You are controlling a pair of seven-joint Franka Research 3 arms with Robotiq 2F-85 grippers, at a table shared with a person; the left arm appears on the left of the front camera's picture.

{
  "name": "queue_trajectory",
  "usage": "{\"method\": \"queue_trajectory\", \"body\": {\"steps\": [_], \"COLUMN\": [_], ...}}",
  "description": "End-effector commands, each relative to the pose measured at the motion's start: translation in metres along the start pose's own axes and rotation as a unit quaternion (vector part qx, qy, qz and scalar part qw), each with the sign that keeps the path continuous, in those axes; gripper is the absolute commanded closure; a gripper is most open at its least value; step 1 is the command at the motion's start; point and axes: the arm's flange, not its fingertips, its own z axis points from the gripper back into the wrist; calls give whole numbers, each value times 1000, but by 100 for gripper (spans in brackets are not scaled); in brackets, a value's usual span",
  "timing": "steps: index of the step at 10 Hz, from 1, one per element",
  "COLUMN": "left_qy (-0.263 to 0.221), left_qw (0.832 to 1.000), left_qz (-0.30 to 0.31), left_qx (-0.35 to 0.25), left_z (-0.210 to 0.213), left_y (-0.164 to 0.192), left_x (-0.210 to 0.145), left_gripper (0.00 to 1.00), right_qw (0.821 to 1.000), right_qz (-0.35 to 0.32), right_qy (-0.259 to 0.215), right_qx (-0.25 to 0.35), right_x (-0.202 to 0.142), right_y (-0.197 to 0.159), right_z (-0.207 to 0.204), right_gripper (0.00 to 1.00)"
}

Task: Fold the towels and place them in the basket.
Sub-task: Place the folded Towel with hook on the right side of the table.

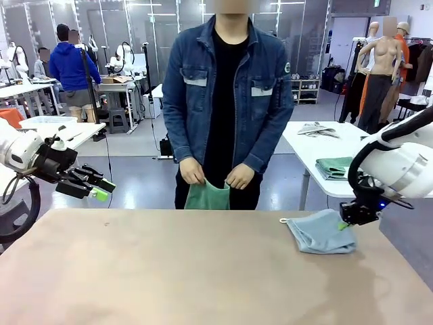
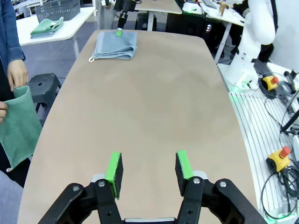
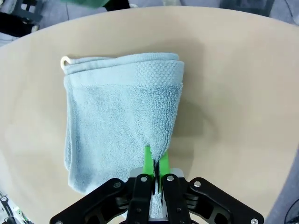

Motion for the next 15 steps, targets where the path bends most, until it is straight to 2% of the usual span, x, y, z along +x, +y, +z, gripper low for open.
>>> {"method": "queue_trajectory", "body": {"steps": [1,3,4,5,6,7,8,9,10,11,12,15], "left_qy": [1,1,1,1,1,1,1,1,1,1,1,1], "left_qw": [1000,1000,1000,1000,1000,1000,1000,1000,1000,1000,1000,1000], "left_qz": [-3,-3,-3,-3,-3,-3,-3,-3,-3,-3,-3,-3], "left_qx": [3,3,3,3,3,3,3,3,3,3,3,3], "left_z": [0,0,0,0,0,0,0,0,0,0,0,0], "left_y": [-3,-3,-3,-3,-3,-3,-3,-3,-3,-3,-3,-3], "left_x": [1,1,1,1,1,1,1,1,1,1,1,1], "left_gripper": [41,41,41,41,41,41,41,41,41,41,41,41], "right_qw": [1000,1000,1000,1000,1000,999,999,998,997,995,994,988], "right_qz": [6,8,9,10,11,11,13,18,25,37,37,56], "right_qy": [-9,-17,-17,-16,-15,-18,-17,-15,-18,-32,-35,-72], "right_qx": [-16,-20,-17,-16,-23,-31,-49,-61,-71,-88,-99,-125], "right_x": [3,7,6,5,5,6,7,7,8,8,7,-14], "right_y": [-9,-19,-19,-19,-19,-18,-15,-7,6,27,52,147], "right_z": [4,7,8,10,13,19,28,39,56,85,114,200], "right_gripper": [96,96,76,76,56,74,37,53,17,33,11,11]}}
